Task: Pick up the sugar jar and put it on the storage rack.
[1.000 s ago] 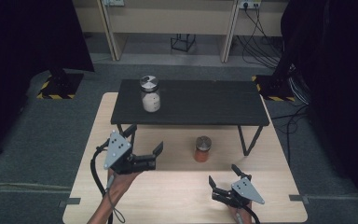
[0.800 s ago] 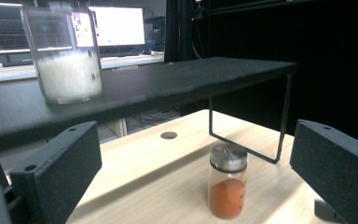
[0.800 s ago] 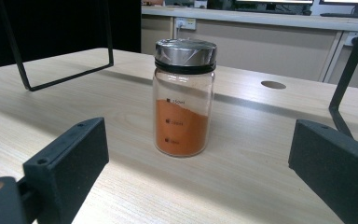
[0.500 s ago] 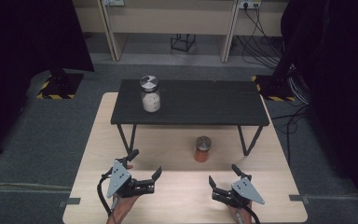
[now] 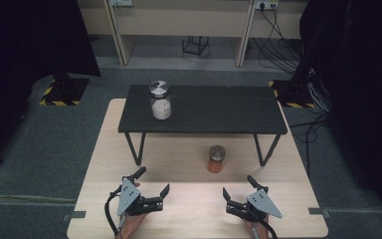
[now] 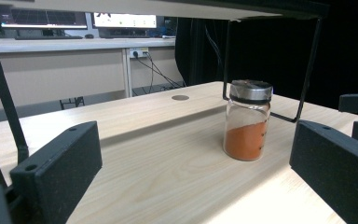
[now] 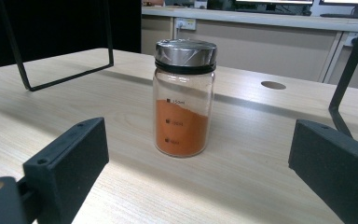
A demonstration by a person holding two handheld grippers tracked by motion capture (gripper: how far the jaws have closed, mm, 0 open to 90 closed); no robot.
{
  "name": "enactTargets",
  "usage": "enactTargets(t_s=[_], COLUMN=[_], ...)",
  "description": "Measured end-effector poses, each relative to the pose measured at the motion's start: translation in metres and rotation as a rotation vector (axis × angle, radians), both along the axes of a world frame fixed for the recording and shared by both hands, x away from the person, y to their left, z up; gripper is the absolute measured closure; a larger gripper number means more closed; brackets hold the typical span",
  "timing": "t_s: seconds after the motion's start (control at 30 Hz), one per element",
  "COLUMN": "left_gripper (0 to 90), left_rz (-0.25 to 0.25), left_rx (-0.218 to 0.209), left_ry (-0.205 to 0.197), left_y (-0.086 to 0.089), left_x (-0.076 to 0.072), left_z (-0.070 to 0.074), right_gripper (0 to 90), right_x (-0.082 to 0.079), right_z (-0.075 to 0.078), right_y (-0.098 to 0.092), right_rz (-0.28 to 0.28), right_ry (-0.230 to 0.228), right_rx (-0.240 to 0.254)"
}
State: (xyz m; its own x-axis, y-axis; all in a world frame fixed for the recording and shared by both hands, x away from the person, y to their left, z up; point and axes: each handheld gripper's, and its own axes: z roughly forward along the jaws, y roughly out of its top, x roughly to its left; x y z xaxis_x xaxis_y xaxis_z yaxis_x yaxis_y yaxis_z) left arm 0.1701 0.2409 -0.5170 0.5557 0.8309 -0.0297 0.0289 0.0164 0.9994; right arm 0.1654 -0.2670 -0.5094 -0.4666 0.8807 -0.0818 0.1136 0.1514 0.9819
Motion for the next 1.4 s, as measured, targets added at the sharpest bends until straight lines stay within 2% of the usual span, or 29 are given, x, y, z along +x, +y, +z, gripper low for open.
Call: enactTargets(t_s=[0.23,0.47,0.57,0.6,0.67,0.87,1.03,1.2,1.4], left_gripper=[1.5,1.5,1.5,1.6,1.7,2.2,2.2,2.3,2.3], left_rz=[-0.001,0.000,0.002,0.006,0.002,-0.013,-0.011,-0.016,-0.014], left_rx=[0.008,0.008,0.027,0.036,0.026,0.047,0.011,0.030,0.025], left_ry=[0.010,0.038,0.051,0.064,0.052,0.068,0.085,0.079,0.083], left_y=[-0.001,0.000,0.000,-0.001,0.000,-0.002,0.001,0.000,0.000], left_x=[0.000,0.000,0.002,0.002,0.002,0.002,0.003,0.003,0.004], left_z=[-0.007,-0.019,-0.022,-0.021,-0.023,-0.020,-0.022,-0.021,-0.020], right_gripper=[4.9,4.8,4.8,4.8,4.8,4.8,4.8,4.8,4.8], right_x=[0.000,0.000,0.000,0.000,0.000,0.000,0.000,0.001,0.001], right_z=[0.000,0.000,0.000,0.000,0.000,0.000,0.000,0.000,0.000], right_y=[0.000,0.000,0.000,0.000,0.000,0.001,0.001,0.000,-0.002], right_rz=[0.002,0.002,0.002,0.003,0.004,0.009,0.006,0.006,0.005], right_ry=[-0.002,-0.002,-0.001,-0.002,-0.002,-0.006,-0.004,-0.003,0.002], right_rx=[-0.002,-0.002,-0.002,-0.003,-0.005,-0.016,-0.011,-0.006,0.008])
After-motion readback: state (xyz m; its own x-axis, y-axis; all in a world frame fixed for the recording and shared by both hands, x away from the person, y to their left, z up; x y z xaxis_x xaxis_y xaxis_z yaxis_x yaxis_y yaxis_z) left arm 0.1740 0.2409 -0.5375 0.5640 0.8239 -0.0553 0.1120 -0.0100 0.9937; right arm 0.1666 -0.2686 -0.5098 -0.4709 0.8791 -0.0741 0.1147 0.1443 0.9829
